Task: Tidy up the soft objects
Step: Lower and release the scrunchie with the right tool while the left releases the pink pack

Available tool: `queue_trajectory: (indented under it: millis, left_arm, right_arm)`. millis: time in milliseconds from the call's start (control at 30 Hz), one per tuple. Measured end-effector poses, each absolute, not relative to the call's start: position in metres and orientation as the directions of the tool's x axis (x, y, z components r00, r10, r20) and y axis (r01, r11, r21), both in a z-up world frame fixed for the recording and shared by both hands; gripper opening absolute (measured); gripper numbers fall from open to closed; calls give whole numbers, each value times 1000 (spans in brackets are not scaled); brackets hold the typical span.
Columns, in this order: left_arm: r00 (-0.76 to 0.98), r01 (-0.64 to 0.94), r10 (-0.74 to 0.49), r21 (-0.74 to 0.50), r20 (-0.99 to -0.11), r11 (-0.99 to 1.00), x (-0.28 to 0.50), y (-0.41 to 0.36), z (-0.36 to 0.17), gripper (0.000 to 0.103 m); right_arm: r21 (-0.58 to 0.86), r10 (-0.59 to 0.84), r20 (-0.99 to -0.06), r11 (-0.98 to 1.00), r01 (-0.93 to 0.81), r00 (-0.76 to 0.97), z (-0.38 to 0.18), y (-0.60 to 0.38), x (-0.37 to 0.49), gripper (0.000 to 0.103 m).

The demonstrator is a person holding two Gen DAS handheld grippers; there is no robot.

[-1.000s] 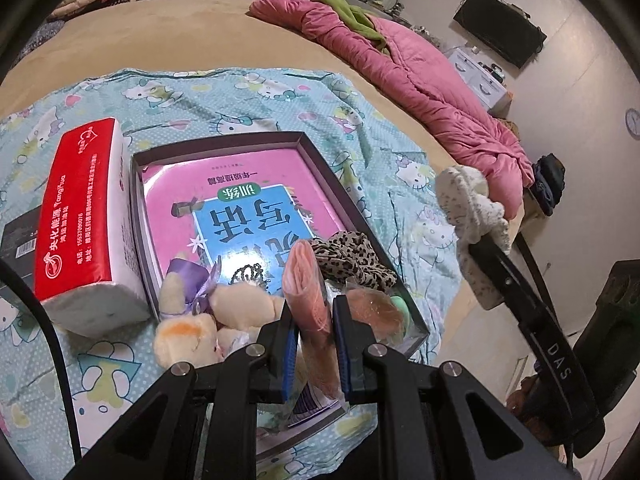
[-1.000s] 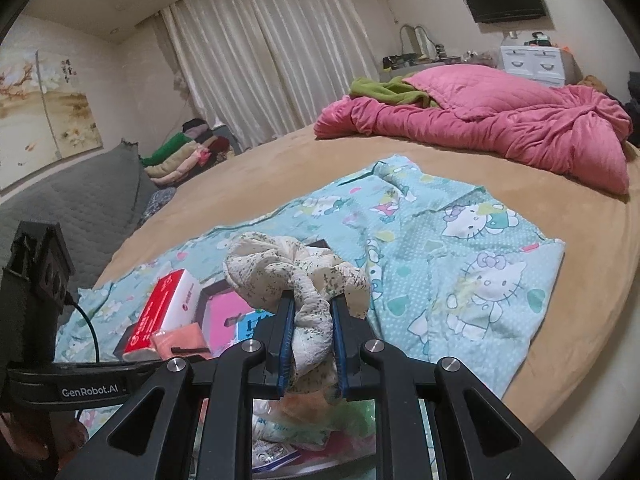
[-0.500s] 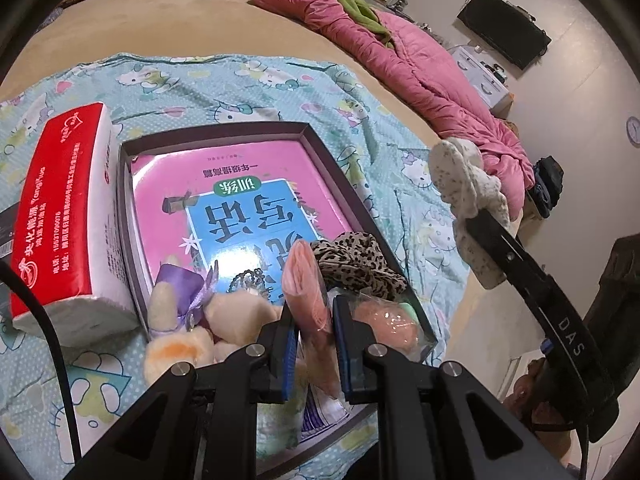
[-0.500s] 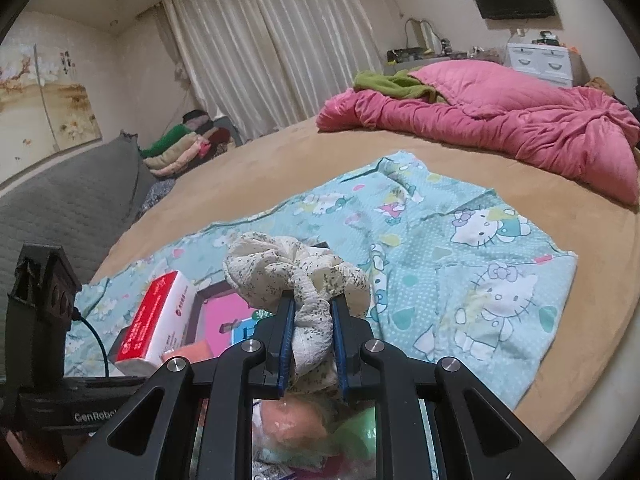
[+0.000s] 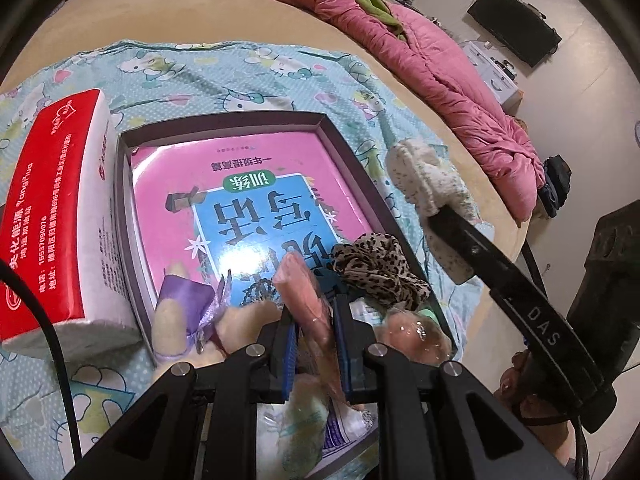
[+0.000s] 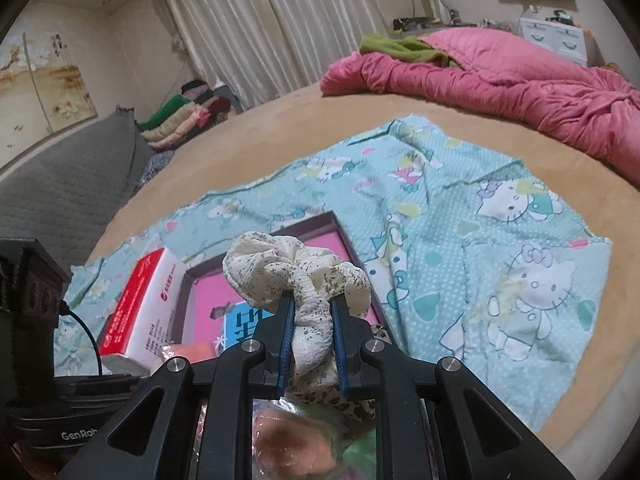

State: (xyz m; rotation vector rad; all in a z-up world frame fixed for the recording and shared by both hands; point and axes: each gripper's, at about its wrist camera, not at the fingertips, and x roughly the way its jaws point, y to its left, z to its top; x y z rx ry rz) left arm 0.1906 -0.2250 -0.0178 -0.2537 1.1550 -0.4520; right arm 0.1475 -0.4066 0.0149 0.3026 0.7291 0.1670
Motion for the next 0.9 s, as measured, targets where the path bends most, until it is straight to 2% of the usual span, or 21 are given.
queue_trajectory:
  millis: [567, 900]
  left_arm:
    - [317, 220, -449, -396, -836, 892, 203, -234, -26, 18]
    - [309, 222, -444, -391, -841, 893, 207, -236, -29, 18]
  right_arm:
    - [297, 263, -712, 953, -59, 651, -16, -394, 163, 19]
    - [321, 279, -720, 946, -51, 635, -21, -398, 164, 26]
